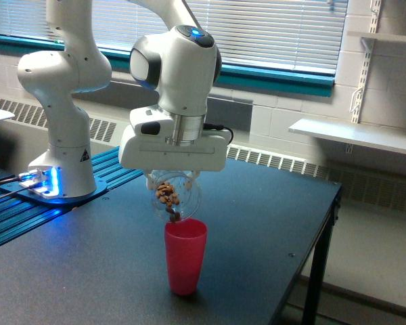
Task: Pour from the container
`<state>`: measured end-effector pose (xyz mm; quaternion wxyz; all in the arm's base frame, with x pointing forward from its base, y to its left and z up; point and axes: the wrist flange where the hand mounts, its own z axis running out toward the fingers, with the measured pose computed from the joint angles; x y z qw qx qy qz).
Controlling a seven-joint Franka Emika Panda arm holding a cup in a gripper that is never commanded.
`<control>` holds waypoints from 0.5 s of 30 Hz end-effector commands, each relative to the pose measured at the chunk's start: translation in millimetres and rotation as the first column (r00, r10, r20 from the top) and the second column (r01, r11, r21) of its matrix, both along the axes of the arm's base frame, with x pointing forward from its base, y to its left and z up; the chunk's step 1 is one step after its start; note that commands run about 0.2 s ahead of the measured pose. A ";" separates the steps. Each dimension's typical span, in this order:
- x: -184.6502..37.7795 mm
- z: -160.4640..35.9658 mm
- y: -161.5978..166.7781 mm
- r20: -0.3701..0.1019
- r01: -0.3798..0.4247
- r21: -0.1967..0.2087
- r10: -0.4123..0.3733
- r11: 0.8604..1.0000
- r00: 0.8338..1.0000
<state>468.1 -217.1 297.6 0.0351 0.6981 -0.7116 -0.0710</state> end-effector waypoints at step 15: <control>13.9 -0.5 -2.8 -0.021 -0.051 0.007 0.051 0.999 0.998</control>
